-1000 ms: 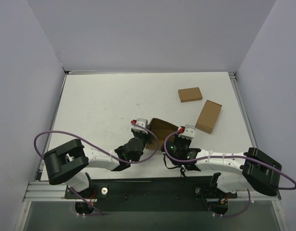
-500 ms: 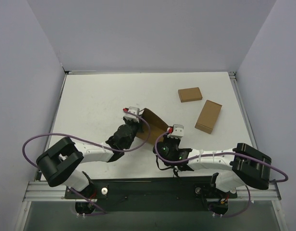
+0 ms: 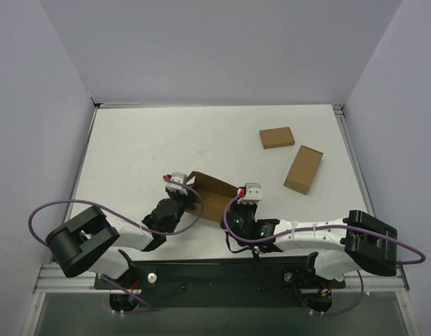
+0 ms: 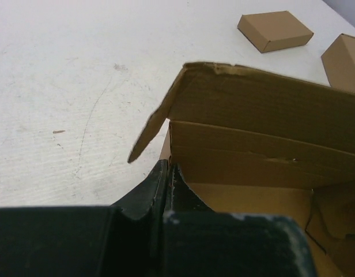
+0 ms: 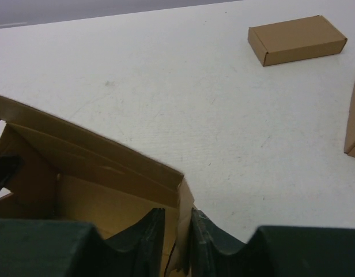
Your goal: Fold the paper box
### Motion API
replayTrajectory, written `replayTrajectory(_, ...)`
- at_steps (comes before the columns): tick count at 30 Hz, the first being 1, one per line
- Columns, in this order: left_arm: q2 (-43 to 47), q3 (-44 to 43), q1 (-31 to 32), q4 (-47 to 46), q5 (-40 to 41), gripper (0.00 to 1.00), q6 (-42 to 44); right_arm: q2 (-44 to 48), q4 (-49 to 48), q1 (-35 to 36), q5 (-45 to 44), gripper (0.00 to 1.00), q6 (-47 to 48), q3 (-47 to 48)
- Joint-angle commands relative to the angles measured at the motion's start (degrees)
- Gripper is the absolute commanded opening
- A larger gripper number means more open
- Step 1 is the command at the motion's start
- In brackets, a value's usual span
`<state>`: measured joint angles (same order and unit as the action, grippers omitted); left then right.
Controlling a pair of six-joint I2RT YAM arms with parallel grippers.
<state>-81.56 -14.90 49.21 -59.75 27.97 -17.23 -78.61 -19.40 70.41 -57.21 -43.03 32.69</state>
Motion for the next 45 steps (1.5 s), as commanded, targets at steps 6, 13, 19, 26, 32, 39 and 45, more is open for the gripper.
replayTrajectory(6,-2.29,5.32,8.34,-12.68,1.29,0.00,7.56,10.13,9.45,5.96,2.12,0.48,-2.76,-0.08)
replayTrajectory(13,-4.22,6.28,12.13,-16.63,7.63,0.00,10.64,17.52,27.97,15.10,-4.57,0.62,-7.49,3.52)
replayTrajectory(19,-7.73,6.46,14.68,-20.84,10.61,0.00,12.57,22.17,40.92,17.13,-8.96,0.67,-15.42,4.67)
replayTrajectory(26,-9.93,8.83,15.21,-26.20,10.89,0.00,14.33,30.79,39.70,17.39,-7.75,0.70,2.39,10.19)
replayTrajectory(32,-9.94,10.50,15.21,-26.65,9.21,0.00,13.81,27.47,38.74,1.15,17.70,0.68,9.18,16.09)
replayTrajectory(39,-9.67,11.29,15.21,-24.37,8.34,0.00,12.14,16.83,27.24,-4.32,34.87,0.68,14.28,15.05)
replayTrajectory(45,-7.56,11.99,15.21,-21.91,7.63,0.00,11.43,13.22,21.16,-4.32,36.82,0.67,17.88,11.70)
